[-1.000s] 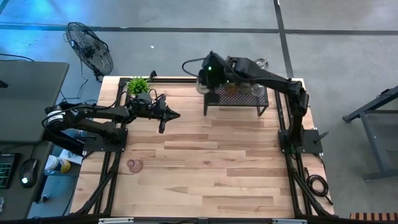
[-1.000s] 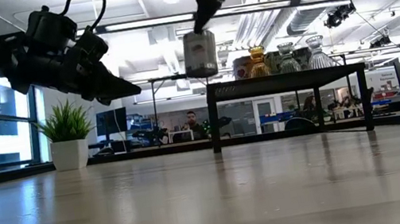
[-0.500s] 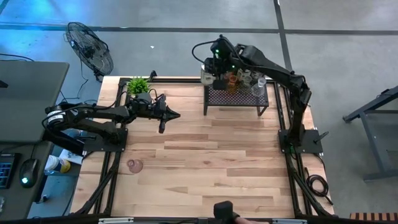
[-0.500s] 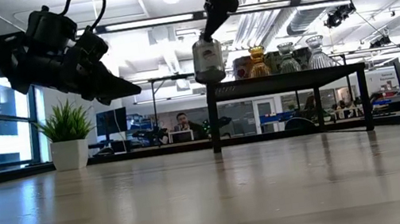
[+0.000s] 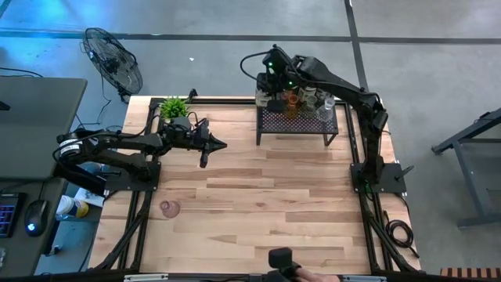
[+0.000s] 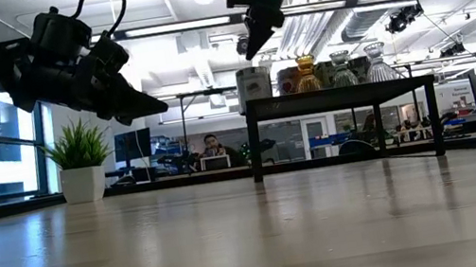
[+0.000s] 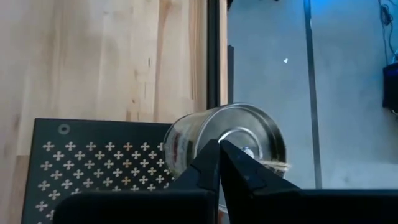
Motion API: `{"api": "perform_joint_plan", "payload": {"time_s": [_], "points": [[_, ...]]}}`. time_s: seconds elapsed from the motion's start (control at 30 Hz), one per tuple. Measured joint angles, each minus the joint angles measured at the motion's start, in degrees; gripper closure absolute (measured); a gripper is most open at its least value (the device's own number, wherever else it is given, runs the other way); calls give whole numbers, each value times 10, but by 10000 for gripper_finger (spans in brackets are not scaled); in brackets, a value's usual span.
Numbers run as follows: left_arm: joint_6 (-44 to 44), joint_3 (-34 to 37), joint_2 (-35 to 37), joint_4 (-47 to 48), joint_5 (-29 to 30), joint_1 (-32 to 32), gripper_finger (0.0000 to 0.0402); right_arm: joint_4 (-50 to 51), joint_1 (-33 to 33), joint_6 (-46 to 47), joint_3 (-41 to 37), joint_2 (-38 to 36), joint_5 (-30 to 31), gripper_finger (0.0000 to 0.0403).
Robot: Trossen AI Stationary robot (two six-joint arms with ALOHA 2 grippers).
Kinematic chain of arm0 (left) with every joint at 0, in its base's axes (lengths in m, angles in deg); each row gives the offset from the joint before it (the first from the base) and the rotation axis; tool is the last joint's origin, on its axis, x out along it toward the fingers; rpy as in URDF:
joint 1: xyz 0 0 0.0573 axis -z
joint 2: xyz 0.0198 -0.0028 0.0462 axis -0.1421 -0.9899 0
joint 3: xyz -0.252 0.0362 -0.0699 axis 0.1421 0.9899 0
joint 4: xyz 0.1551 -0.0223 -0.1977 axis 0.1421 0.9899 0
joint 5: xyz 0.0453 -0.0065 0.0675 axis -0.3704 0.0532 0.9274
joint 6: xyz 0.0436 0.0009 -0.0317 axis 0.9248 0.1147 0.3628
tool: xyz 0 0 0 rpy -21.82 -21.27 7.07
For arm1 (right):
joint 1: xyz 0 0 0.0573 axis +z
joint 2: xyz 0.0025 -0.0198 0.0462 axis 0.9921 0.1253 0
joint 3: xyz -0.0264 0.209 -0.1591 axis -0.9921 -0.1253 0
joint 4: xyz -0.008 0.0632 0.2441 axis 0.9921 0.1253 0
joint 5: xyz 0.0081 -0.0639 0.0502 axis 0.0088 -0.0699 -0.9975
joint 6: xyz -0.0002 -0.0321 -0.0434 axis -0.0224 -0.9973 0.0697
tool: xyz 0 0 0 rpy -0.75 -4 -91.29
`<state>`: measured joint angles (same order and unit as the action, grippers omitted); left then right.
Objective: Pick & Place candle stick holders
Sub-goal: Align the silver scented candle with the other silver scented candles on the shelf
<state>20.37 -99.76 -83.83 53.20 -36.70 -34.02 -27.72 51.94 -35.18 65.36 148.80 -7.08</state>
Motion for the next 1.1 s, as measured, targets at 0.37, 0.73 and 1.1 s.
{"api": "perform_joint_plan", "payload": {"time_s": [0.37, 0.73, 1.1], "points": [[0, 0, 0, 0, 0, 0, 383, 9, -6, 41, 0, -1, -51, 397], [0, 0, 0, 0, 0, 0, 383, 4, -4, 72, 0, 35, -45, 401], [1, 0, 0, 0, 0, 0, 383, -2, -7, 82, 0, 33, -4, 402]]}}
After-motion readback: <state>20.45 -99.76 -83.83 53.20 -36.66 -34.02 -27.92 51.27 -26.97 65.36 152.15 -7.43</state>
